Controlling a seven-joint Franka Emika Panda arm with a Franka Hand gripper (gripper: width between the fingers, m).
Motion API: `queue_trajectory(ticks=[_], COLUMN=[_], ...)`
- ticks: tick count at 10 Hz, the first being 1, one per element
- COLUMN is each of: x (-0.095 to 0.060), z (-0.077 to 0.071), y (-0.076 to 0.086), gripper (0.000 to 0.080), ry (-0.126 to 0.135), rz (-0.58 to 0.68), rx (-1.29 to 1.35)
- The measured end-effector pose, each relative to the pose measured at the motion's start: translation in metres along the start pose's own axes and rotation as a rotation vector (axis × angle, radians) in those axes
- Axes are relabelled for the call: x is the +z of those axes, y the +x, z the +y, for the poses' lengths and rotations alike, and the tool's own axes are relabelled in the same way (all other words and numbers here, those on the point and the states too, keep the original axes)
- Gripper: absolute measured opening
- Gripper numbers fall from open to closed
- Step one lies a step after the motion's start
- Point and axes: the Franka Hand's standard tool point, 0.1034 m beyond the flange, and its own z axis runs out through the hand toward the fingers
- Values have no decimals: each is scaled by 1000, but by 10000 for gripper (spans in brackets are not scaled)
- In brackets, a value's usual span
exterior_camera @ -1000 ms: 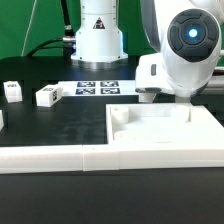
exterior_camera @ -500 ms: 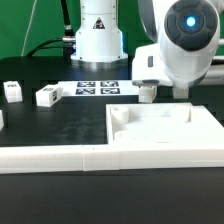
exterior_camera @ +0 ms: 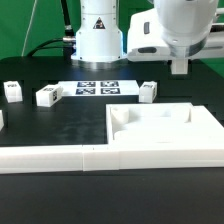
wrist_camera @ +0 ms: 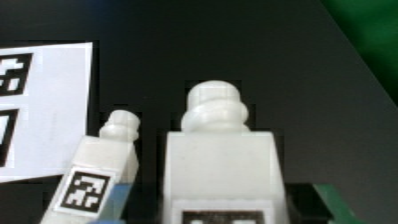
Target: Assemble one leg
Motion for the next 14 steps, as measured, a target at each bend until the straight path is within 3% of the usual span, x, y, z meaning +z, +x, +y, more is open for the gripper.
queue_trajectory(ticks=[1, 3, 4, 5, 8, 10, 11, 14], x=[-1, -1, -5, -14, -40, -59, -58, -62], z=[0, 3, 7, 9, 16, 13, 11, 10], y=[-4, 16, 20, 25, 40, 36, 33, 37], gripper=[290, 290, 290, 290, 290, 290, 290, 290], ry=[1, 18, 2, -7, -2, 6, 9, 20], rz=[72, 288, 360, 437, 663, 805, 844, 1141], rx=[-1, -33, -48, -80, -149, -158, -156, -202])
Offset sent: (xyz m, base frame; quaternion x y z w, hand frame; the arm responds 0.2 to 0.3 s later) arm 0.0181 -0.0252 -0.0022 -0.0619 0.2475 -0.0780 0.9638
